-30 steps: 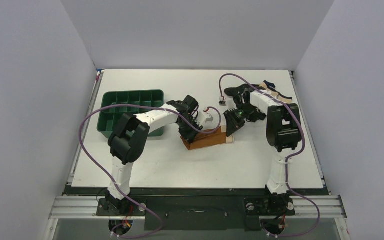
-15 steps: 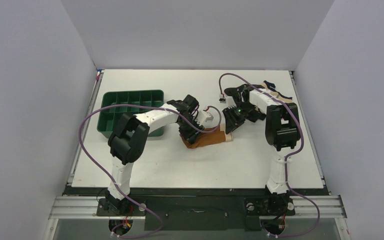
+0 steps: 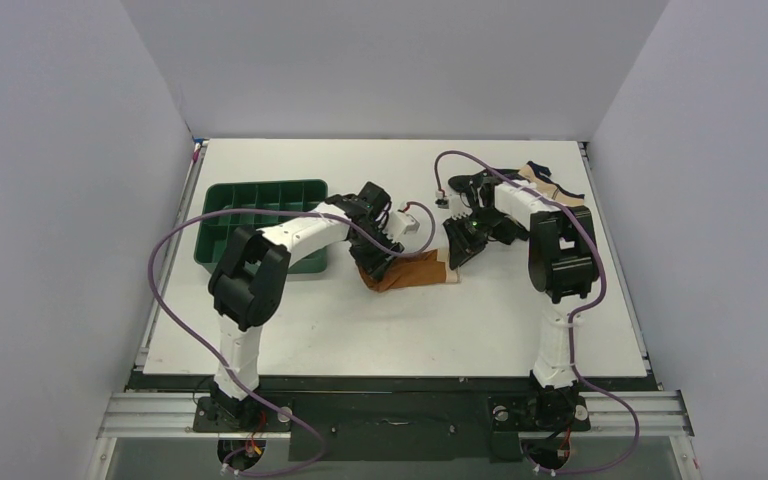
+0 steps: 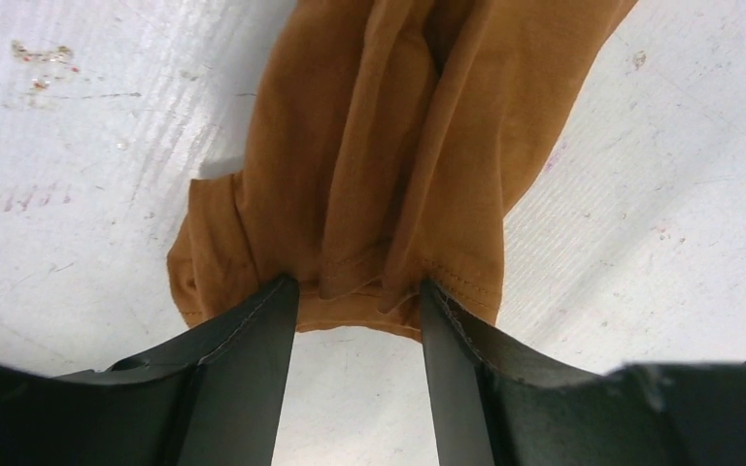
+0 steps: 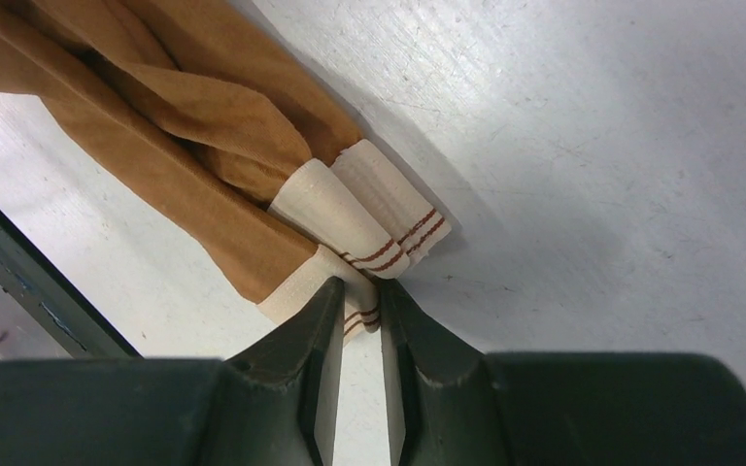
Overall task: Roll the underwear
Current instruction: Fold the underwear at the center of the board.
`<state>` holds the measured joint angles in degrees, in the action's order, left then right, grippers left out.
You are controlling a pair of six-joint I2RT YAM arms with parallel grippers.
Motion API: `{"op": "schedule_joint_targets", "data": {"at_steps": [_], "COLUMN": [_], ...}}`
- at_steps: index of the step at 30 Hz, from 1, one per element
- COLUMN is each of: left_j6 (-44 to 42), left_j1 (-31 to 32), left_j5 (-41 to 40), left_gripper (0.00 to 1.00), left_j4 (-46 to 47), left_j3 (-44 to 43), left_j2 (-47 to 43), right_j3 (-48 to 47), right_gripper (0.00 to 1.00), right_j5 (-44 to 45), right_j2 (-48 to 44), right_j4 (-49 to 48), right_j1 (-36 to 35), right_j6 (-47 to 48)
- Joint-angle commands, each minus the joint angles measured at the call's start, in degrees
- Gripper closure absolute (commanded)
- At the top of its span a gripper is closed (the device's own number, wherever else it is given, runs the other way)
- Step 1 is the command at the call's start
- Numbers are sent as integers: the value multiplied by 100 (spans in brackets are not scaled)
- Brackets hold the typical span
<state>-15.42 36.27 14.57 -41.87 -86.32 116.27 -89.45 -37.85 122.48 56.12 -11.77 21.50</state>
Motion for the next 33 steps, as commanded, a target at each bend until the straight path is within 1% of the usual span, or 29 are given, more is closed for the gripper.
{"op": "schedule_joint_targets", "data": {"at_steps": [1,7,14,25,27,33], "left_j6": [48,24,-25,-132,-144,-157], "left_j1": [-66,-77,-76,-79,-79,-81], "left_j5": [-54,175,432,371,391,524], "left_gripper": [53,54,58,58,60,73], "left_j4": [192,251,113,137,123,52], "left_j3": [-218,-193,-328,-376,-376,-366], "left_j2": [-479,-545,-232,109,137,150], "right_j3": [114,112,125,147,154,156], "right_gripper": [86,87,88,88,88,88], "right_j5": [354,351,344,321,326,337], "right_j2": [-176,-195,-227,-248,-254,-271], "right_j4": [-345,-362,-354,-342,-344,-332], "right_j1": [-93,-133,-131,-132,-135,-125], "right_j6": [-93,-95,-76,-53,-50,-33]}}
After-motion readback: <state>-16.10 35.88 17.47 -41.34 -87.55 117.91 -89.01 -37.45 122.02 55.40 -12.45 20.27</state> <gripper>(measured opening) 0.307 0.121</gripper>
